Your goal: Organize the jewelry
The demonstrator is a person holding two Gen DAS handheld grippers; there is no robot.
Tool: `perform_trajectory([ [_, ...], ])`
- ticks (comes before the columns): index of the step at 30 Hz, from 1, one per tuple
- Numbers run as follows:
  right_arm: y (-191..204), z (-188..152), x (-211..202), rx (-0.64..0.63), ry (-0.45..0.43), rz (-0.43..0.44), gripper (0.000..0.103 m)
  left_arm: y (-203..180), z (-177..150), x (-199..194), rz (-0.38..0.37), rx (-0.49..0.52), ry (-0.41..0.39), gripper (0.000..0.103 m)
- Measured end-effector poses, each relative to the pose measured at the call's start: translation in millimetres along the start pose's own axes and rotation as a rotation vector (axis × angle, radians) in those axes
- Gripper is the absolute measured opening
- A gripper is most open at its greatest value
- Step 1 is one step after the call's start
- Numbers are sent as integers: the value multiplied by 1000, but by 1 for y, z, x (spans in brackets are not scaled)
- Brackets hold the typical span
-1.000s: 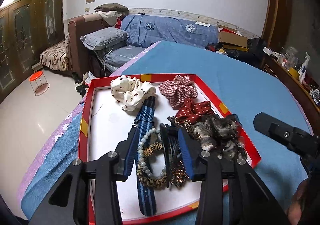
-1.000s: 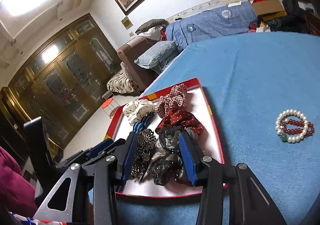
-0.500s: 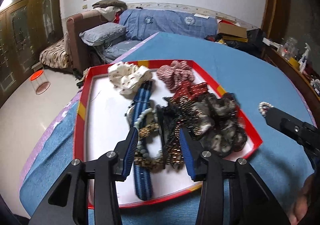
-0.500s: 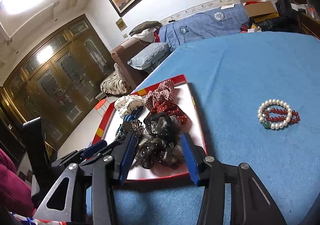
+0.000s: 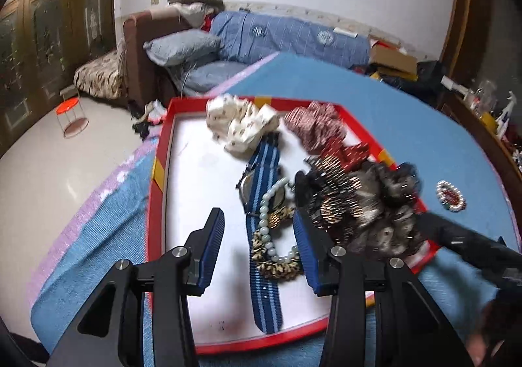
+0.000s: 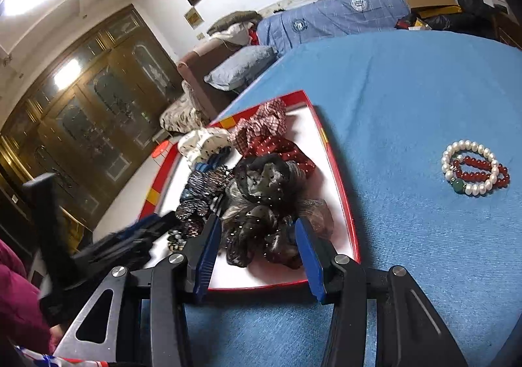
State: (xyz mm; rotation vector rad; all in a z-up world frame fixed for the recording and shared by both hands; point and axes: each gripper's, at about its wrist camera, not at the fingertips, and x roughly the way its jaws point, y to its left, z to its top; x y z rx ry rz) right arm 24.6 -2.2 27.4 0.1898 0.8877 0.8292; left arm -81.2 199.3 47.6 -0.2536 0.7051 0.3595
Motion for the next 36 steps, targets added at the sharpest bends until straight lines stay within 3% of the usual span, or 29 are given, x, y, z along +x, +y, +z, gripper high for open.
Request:
perform_trajectory([
  [2, 2, -1, 8, -7, 22, -13, 52, -3, -1, -9, -11, 6, -23, 52],
  [9, 15, -5, 22, -38, 58, 21, 54, -7, -11, -17, -13, 11, -23, 59],
  [16, 11, -9, -5, -20, -17, 12, 54, -10, -27, -8, 0, 27, 18, 61],
  [23, 14, -24, -24, -41, -49, -10, 54, -7, -31, 0, 1, 1, 61, 70],
  [28, 17, -31, -32, -60, -61, -27, 54, -10, -36, 1, 17, 17, 70, 80],
  [30, 16, -33, -33, -60, -66, -31, 54, -9, -37, -3, 9, 16, 57, 91],
  [36, 14, -41, -37, -46, -62, -49, 54, -10, -46, -20, 21, 36, 19, 99],
])
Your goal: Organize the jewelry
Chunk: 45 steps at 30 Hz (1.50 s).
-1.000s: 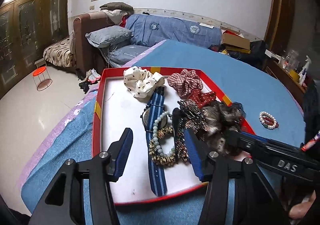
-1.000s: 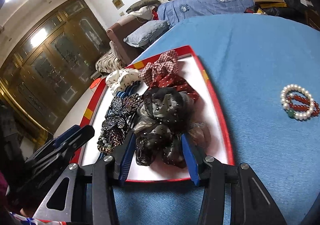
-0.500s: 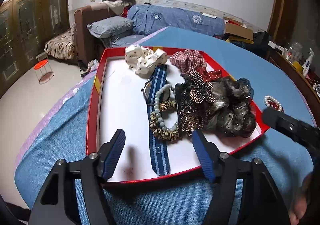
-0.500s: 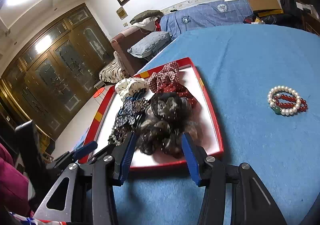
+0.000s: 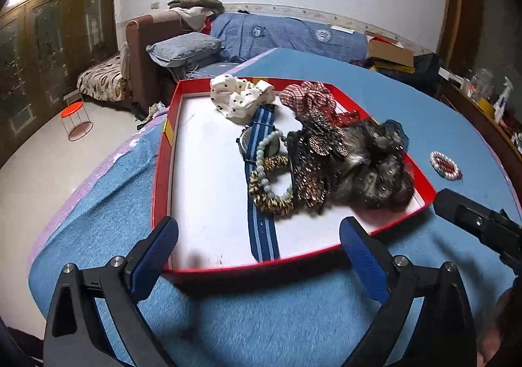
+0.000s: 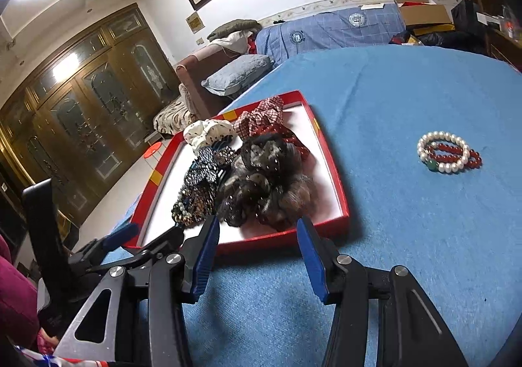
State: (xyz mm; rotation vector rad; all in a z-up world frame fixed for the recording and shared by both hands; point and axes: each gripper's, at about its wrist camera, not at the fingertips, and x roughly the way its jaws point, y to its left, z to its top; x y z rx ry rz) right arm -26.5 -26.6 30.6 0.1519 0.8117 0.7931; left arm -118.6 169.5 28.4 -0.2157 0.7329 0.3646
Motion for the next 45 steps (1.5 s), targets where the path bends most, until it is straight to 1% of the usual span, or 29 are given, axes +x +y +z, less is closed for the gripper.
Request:
perform_trajectory([
  [4, 3, -6, -9, 2, -12, -18, 54, -3, -2, -10, 27, 17, 58, 99],
  [5, 5, -8, -14, -3, -23, -34, 54, -3, -3, -14, 35, 16, 66, 99],
  [6, 8, -11, -20, -8, -38, -48, 55, -4, -3, -20, 64, 18, 75, 99],
  [7, 11, -14, -27, -10, -54, -60, 56, -3, -5, -25, 67, 19, 69, 99],
  [8, 14, -17, -34, -11, -67, -72, 59, -2, -6, -34, 51, 20, 41, 99],
  [9, 17, -19, -41, -13, -83, -93, 62, 0, -7, -44, 55, 15, 10, 99],
  [11, 24, -25, -58, -13, -118, -128, 65, 2, -10, -62, 79, 10, -50, 99],
  [12, 28, -28, -65, -16, -135, -135, 69, 3, -13, -74, 102, 18, -103, 99],
  [13, 32, -31, -71, -21, -147, -147, 72, 3, -16, -82, 133, 23, -133, 99],
  [14, 38, -34, -79, -28, -165, -174, 77, 3, -18, -88, 158, 30, -162, 99],
  [15, 44, -38, -85, -36, -184, -193, 83, 4, -23, -96, 165, 39, -200, 99],
  [16, 50, -41, -91, -47, -201, -203, 87, 5, -25, -99, 165, 45, -211, 99],
  [17, 56, -46, -97, -63, -222, -216, 92, 5, -28, -102, 163, 52, -212, 99],
  [18, 64, -51, -104, -83, -247, -243, 96, 4, -31, -102, 163, 64, -207, 99],
  [19, 69, -54, -109, -97, -267, -267, 97, 3, -32, -101, 172, 82, -201, 99],
  [21, 77, -59, -117, -113, -300, -296, 103, -2, -37, -99, 193, 132, -196, 99],
  [23, 80, -63, -122, -109, -317, -296, 103, -4, -42, -99, 191, 153, -189, 99],
  [25, 81, -62, -121, -109, -317, -309, 103, -1, -46, -100, 160, 129, -191, 99],
  [27, 83, -62, -119, -114, -301, -313, 103, -1, -48, -100, 148, 118, -192, 99],
  [30, 83, -62, -115, -115, -283, -312, 103, 0, -47, -97, 164, 115, -191, 99],
  [37, 86, -64, -103, -140, -247, -307, 103, 0, -49, -86, 166, 121, -159, 99],
  [45, 88, -65, -98, -150, -236, -311, 103, 1, -49, -83, 163, 119, -152, 99],
])
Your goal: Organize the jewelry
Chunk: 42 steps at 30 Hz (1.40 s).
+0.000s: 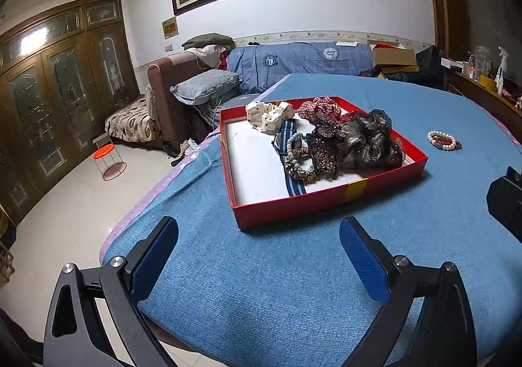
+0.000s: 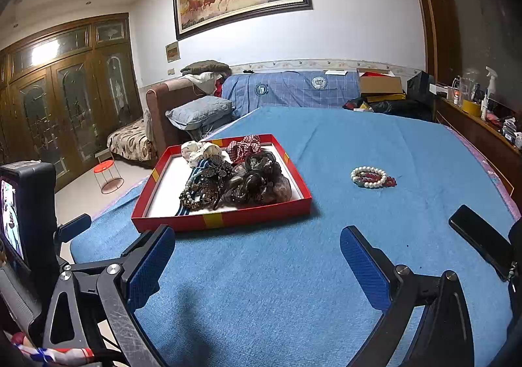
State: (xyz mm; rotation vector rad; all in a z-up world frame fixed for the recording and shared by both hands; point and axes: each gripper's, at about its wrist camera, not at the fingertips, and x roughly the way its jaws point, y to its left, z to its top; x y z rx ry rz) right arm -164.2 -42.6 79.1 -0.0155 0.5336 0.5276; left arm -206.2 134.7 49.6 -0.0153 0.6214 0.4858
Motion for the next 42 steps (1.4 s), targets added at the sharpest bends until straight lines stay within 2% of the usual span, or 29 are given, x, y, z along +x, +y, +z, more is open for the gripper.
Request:
perform_trajectory([
  [42, 4, -5, 12, -7, 43, 16, 103, 4, -1, 1, 2, -10, 16, 99],
])
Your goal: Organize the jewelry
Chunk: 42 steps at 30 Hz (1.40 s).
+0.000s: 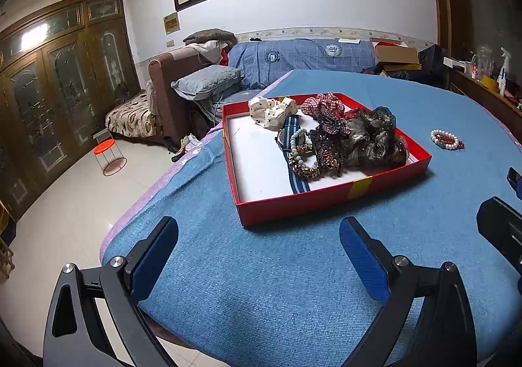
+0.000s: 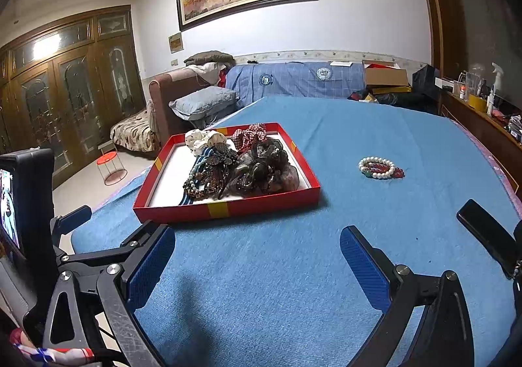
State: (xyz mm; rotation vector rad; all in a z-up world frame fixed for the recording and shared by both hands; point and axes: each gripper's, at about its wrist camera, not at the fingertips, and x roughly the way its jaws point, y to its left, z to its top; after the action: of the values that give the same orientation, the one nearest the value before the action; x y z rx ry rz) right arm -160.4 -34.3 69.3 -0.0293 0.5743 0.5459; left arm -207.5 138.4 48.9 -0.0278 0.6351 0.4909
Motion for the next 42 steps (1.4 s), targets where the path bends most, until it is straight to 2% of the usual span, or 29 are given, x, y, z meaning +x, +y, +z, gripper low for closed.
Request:
perform_trajectory([
  [42, -2, -2, -1, 19, 9, -7, 103, 0, 0, -2, 2, 2, 2, 99],
])
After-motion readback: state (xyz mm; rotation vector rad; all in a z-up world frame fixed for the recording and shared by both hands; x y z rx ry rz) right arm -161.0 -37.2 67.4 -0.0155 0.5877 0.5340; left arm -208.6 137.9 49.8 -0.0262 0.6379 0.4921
